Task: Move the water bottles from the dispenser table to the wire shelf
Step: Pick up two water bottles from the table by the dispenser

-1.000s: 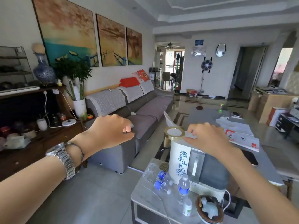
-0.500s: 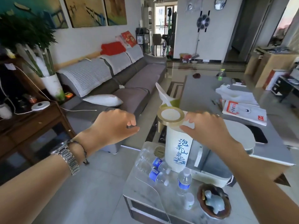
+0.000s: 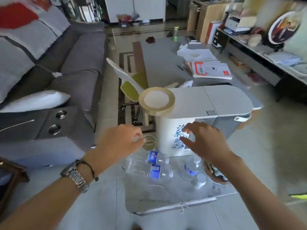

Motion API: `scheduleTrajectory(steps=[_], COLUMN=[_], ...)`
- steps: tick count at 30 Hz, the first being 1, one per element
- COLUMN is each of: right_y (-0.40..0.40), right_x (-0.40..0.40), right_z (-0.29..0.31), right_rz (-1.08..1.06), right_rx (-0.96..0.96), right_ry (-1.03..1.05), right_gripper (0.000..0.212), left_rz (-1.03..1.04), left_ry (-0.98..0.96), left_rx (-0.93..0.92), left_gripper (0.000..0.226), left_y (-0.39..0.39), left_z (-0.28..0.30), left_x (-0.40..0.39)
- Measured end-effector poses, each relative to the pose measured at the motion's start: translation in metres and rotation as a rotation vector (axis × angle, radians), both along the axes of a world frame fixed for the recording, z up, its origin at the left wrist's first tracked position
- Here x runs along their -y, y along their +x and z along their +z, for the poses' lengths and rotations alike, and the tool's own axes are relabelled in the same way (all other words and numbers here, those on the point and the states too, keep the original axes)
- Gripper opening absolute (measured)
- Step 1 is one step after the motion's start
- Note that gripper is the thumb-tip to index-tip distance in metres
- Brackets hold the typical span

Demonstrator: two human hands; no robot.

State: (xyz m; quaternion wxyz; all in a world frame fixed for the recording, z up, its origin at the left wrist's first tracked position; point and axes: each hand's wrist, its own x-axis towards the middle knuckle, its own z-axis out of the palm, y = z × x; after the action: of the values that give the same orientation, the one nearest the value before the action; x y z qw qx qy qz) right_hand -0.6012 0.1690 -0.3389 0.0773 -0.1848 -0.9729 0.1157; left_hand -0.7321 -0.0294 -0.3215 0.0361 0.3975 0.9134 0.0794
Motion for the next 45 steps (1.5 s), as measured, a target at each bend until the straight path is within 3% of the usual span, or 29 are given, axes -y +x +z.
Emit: scheduleTrajectory(steps=[9,17,22,31,45], right_y=[0.004,0.003,0.001,-0.014,-0.025], right_x=[0.044,0.063,0.073,0.076,0.057], right_z=[-0.046,-0.122,-0.177,-0.29,-0.325], right_rz=[-0.184,-0.233,-0.3,-0.44,-0.505], right_rx=[0.038,0.015,-0.01,0.055,0.039], right_ry=[-0.102,-0.313,-0.451,-0.598,-0.721], right_gripper=[0.024,0.023,0.03,0.054,0.051], left_rz=[-0.153,-0.1,-0.03,-0.167,-0.121], left_ry=[0.059,0.151,0.215,0.136,0.197], left_rx=[0.119,0.118,0.159,0.216,0.243], left_gripper=[0.026,0.028,0.028,0.037,0.039], left_y=[-0.026,-0.021,-0.022,-0.037,-0.039], left_z=[-0.059,-0.132,-0.196,-0.307,-0.334], left_x=[0.014,0.014,0.014,0.018,0.054])
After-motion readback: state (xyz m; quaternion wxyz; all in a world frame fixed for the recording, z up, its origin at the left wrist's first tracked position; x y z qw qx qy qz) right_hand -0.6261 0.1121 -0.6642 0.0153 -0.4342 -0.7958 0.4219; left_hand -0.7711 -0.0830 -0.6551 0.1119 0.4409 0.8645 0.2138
